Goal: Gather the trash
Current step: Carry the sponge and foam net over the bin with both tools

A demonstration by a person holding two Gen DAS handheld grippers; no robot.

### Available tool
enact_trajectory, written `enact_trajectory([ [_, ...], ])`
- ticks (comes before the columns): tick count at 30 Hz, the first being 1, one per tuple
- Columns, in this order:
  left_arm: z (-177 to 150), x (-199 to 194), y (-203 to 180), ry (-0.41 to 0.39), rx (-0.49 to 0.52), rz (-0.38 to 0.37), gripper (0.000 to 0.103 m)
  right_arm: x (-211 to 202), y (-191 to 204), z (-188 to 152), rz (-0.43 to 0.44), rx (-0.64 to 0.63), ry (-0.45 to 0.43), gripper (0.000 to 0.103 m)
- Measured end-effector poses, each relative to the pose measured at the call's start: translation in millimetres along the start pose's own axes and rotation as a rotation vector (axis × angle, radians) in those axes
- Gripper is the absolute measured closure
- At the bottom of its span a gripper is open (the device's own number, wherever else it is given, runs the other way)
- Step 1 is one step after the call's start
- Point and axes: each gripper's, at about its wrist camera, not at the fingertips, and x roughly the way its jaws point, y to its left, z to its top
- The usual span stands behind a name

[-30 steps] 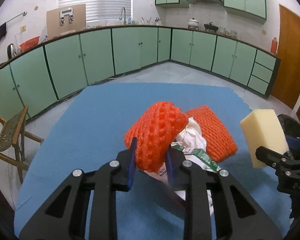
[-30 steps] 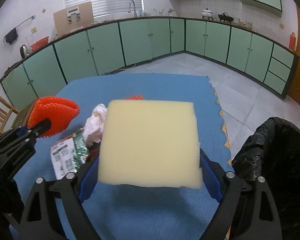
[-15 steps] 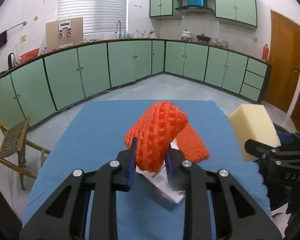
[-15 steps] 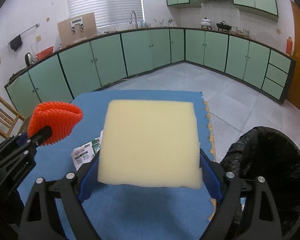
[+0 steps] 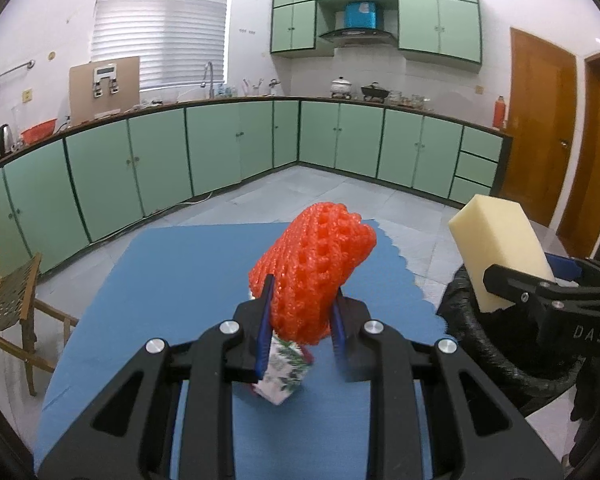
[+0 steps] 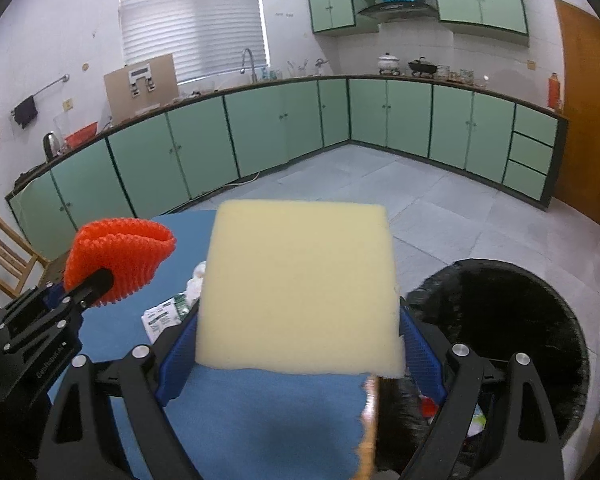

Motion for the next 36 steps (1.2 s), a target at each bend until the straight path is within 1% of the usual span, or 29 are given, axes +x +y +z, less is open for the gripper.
enact_trajectory([
  [4,0,0,-21,-0.004,0.025,-0.034,0.08,-13,-18,-3,-0.031,0.021,-0.014,0.015],
  [11,0,3,-62,-0.005,0.064,-0.107,0.08,-32,-62,-8,-0.098,0.052,-0.031,0.015],
  [21,-6,19,-141,0.014,0.128,-0.244,0.08,-56,-136,-20,-0.208,0.128,-0.044,0.015],
  [25,-13,26,-173,0.024,0.153,-0.293,0.08,-62,-168,-29,-0.252,0.158,-0.036,0.015],
  [29,-20,40,-198,0.049,0.162,-0.337,0.08,-65,-195,-39,-0.278,0.181,-0.023,0.015],
  [36,-31,65,-232,0.089,0.186,-0.381,0.08,-57,-230,-54,-0.301,0.202,0.01,0.015],
])
